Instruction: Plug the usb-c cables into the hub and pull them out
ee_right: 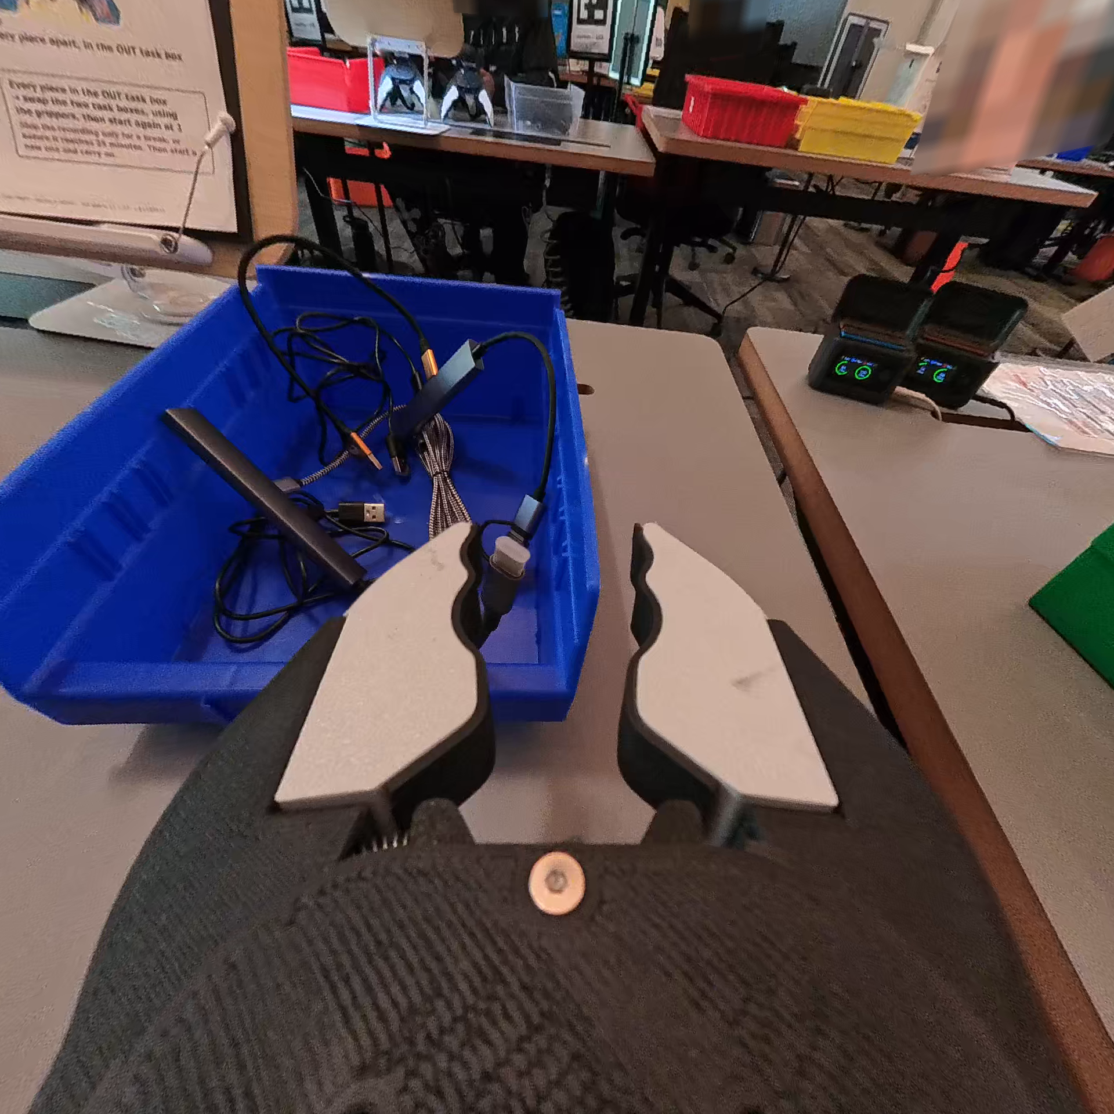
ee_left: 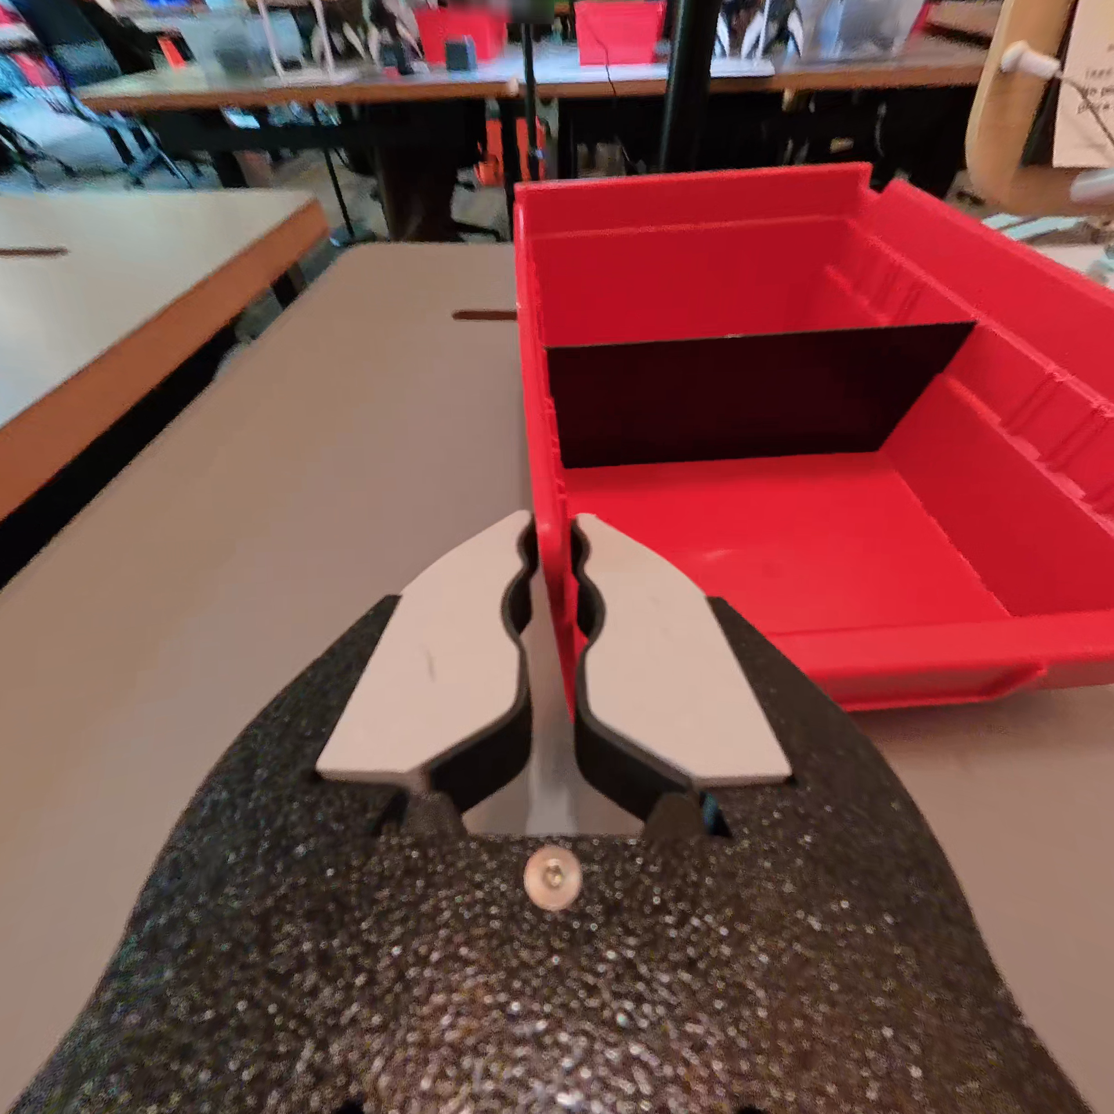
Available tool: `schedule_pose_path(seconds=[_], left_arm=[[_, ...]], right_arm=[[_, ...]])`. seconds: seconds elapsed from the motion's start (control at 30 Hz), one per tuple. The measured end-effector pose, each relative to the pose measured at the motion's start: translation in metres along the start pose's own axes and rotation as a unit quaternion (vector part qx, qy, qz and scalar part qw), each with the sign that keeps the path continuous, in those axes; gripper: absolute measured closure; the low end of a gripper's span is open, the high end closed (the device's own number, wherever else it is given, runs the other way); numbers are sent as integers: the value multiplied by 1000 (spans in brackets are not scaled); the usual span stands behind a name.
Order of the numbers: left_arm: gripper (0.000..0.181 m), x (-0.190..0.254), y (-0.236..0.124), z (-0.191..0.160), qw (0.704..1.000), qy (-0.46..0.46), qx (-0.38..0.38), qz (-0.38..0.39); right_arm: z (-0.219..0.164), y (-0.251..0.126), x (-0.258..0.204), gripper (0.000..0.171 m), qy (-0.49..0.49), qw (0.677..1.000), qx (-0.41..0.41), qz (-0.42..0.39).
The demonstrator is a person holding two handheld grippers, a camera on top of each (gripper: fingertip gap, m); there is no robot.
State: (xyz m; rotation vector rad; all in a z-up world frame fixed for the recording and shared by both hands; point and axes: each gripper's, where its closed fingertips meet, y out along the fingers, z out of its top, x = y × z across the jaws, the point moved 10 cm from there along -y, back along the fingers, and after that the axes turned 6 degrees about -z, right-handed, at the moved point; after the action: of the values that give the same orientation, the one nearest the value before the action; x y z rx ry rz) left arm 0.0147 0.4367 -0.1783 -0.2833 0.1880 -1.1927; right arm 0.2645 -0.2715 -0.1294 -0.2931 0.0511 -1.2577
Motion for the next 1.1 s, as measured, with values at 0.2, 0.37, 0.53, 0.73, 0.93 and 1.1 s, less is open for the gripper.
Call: schedule_pose_path(seconds=[0.2, 0.37, 0.53, 0.73, 0.93, 1.1], left_arm=[[131, 5, -27, 17, 996, -33, 72, 28], [130, 58, -53, 44, 997, 45, 62, 5], [129, 201, -52, 42, 971, 21, 22, -238], [115, 420, -47, 8, 903, 47, -52, -425], [93, 527, 9, 27, 928, 108, -91, -346], [125, 530, 47, 24, 927, 132, -136, -324]], right_arm=[[6, -9, 6, 124, 7, 1000, 24, 8], [12, -13, 6, 124, 21, 999, 45, 22], [21, -20, 7, 124, 20, 997, 64, 27], [29, -26, 8, 124, 29, 994, 94, 36], [34, -30, 11, 123, 4, 994, 109, 23], [33, -26, 7, 123, 34, 991, 116, 53]])
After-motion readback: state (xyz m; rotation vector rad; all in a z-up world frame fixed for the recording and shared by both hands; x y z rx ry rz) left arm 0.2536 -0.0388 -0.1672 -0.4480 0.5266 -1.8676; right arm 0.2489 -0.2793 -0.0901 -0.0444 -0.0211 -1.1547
